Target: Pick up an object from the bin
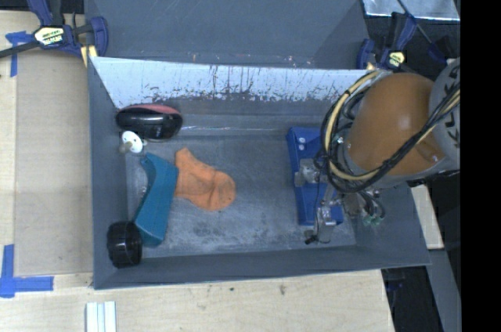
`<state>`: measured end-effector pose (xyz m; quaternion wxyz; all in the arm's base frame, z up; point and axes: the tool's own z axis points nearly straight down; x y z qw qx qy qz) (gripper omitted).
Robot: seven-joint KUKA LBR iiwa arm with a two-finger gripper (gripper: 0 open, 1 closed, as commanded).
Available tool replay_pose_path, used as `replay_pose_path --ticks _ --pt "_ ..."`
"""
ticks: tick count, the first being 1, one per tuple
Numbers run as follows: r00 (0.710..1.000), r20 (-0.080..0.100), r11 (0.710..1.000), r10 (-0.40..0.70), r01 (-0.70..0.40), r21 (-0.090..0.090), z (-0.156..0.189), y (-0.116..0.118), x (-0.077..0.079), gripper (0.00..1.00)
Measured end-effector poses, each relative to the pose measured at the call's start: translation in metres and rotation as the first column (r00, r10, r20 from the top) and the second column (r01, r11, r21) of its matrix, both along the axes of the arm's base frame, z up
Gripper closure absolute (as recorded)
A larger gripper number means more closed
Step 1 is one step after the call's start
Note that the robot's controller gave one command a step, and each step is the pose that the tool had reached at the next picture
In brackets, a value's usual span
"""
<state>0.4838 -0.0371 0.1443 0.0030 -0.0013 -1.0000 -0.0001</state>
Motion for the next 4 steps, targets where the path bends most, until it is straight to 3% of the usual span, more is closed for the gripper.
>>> replay_pose_path --ticks 1,2,3,4 --pt "1.000 0.009 1.000 0.001 -0.001 -0.001 0.004 0.000 0.002 0.00" --pt "1.000 0.011 1.000 -0.026 0.026 -0.001 -0.013 0.020 0.055 0.00" --pt "1.000 0.011 1.000 -0.019 0.019 0.000 -0.052 0.081 0.047 0.00" --pt "0.999 0.005 0.999 0.038 -0.038 0.002 -0.059 0.106 0.053 0.00"
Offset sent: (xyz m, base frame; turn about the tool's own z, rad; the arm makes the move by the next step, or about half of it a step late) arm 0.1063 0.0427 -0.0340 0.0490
